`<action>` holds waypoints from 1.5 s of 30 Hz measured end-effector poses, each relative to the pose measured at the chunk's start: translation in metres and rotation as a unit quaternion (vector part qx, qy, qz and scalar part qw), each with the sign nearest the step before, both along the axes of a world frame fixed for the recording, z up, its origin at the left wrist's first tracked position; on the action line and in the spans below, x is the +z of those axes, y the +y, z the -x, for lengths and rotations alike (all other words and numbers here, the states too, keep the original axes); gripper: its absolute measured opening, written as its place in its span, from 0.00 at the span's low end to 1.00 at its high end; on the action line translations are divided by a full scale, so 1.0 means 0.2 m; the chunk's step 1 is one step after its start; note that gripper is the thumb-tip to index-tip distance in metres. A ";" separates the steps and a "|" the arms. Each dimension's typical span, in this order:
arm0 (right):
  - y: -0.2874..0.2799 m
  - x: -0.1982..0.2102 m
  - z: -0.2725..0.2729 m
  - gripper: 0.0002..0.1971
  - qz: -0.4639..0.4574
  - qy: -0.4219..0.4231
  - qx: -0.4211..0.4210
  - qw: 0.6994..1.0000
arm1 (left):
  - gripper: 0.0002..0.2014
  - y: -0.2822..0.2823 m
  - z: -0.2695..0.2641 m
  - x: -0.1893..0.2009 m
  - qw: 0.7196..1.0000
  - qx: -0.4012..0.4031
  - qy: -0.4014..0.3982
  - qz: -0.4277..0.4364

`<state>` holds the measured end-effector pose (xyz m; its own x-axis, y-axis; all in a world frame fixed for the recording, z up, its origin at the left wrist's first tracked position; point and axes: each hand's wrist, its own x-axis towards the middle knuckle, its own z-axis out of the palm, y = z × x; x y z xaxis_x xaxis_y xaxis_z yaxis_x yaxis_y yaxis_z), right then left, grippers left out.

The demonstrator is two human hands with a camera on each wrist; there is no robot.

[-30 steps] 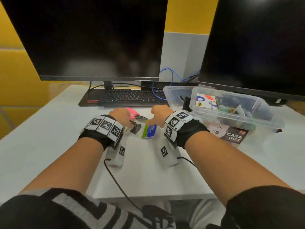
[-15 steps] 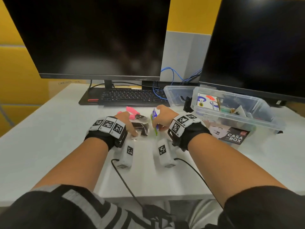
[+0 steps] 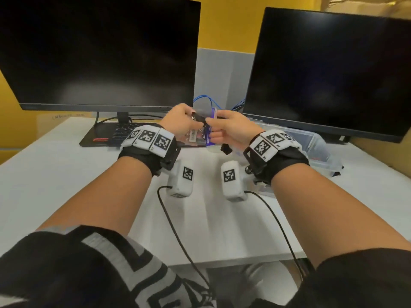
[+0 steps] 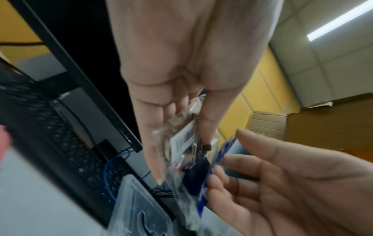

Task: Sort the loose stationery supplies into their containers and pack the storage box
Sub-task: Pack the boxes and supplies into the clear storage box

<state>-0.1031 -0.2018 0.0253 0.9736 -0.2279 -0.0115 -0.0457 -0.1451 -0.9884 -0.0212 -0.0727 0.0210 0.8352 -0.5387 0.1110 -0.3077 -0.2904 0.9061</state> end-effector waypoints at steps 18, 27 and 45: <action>-0.58 0.08 0.42 0.21 0.156 -0.054 -0.187 0.968 | 0.16 -0.61 0.29 0.07 0.981 -0.136 -0.139 0.002; -0.67 -0.07 0.46 0.11 0.111 -0.084 -0.310 0.940 | 0.37 -0.66 0.23 -0.08 0.883 -0.134 -0.278 -0.353; -0.63 -0.09 0.50 0.04 0.306 -0.077 -0.313 0.896 | 0.21 -0.66 0.32 0.00 0.850 -0.074 -0.372 -0.365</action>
<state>-0.2024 -0.3277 0.0064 0.6318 -0.6476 0.4259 -0.1780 -0.6560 -0.7335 -0.0842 -0.2057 0.0201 0.5971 -0.7841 0.1692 -0.7991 -0.6000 0.0393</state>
